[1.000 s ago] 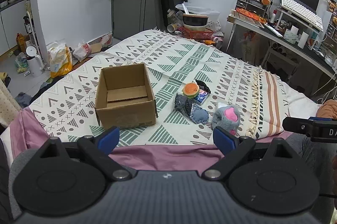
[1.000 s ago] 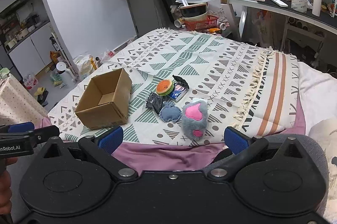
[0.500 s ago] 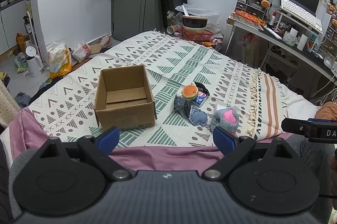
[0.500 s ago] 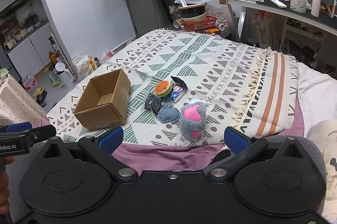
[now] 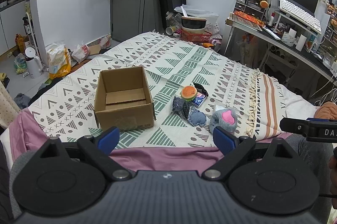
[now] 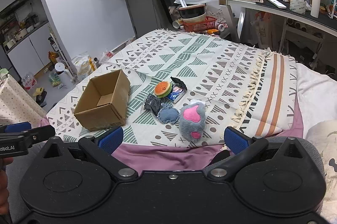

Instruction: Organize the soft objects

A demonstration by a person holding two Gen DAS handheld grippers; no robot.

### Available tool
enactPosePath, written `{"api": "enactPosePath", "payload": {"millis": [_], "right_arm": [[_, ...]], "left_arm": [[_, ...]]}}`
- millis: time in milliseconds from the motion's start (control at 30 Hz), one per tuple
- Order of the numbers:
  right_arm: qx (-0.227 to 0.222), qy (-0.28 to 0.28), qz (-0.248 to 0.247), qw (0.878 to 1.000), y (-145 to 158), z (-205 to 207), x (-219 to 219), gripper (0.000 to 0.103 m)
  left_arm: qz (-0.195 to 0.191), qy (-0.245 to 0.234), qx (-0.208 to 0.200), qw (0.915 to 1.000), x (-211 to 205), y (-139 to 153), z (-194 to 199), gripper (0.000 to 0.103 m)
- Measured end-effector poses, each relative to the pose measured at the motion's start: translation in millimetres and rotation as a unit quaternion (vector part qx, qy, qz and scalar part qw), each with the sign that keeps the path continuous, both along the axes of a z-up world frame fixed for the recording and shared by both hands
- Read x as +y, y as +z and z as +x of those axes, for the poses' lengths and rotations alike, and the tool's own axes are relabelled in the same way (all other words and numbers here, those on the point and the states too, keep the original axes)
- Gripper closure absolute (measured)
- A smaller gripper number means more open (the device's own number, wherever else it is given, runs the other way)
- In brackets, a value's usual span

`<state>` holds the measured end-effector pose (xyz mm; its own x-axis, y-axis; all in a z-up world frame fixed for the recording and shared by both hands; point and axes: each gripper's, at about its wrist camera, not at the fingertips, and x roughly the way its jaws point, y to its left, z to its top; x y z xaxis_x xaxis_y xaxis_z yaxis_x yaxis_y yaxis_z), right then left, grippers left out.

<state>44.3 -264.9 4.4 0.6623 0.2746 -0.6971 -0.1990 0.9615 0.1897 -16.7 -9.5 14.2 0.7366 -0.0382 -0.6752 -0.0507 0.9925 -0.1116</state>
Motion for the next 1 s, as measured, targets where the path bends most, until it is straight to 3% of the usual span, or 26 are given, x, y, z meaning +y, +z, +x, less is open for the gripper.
{"api": "enactPosePath", "payload": {"millis": [1000], "right_arm": [[0.002,-0.004,0.0,1.0,-3.7,1.6,-2.4,0.0]], "left_arm": [[-0.003,0.006,-0.006,1.0,-1.0,3.2,-1.9,0.008]]}}
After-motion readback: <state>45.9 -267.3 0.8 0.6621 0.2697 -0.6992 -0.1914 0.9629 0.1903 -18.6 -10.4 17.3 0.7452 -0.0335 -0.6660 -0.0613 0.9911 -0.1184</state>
